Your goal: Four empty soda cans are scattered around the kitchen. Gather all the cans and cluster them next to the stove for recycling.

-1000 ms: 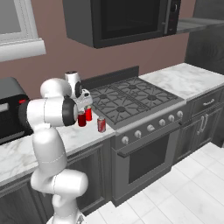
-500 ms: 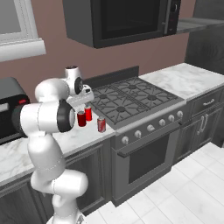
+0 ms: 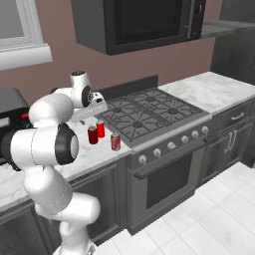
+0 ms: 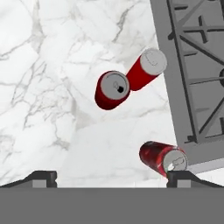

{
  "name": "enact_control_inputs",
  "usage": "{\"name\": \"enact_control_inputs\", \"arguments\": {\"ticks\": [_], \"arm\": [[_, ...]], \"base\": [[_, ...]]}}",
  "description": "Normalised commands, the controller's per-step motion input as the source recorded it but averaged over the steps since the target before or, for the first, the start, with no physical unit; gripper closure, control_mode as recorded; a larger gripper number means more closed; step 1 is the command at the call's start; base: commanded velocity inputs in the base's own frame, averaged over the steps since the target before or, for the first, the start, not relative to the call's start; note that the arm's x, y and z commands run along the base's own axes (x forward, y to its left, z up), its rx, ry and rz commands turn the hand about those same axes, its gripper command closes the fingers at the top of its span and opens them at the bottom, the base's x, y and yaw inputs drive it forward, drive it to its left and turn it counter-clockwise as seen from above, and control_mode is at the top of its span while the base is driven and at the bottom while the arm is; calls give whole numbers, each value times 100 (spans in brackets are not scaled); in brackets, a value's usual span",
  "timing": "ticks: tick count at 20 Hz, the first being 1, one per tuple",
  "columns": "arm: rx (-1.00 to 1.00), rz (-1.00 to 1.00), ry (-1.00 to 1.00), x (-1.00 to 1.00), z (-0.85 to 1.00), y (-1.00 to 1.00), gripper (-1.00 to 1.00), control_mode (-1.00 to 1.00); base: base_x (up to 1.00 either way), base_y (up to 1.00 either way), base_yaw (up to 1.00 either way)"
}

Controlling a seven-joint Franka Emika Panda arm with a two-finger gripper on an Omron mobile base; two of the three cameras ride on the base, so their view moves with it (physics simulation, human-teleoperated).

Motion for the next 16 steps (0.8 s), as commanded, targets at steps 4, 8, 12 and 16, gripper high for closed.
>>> {"name": "enact_control_inputs", "arguments": {"ticks": [4,8,12,16], "arm": [[0,-10,-8,-32,24,-10,-100,-100],[2,-9,-5,-32,25,-13,-100,-100],[7,-10,-1,-44,24,-18,-100,-100],[11,-11,0,-51,20,-21,-100,-100]], "base": [[0,0,0],[0,0,0],[0,0,0],[0,0,0]]}}
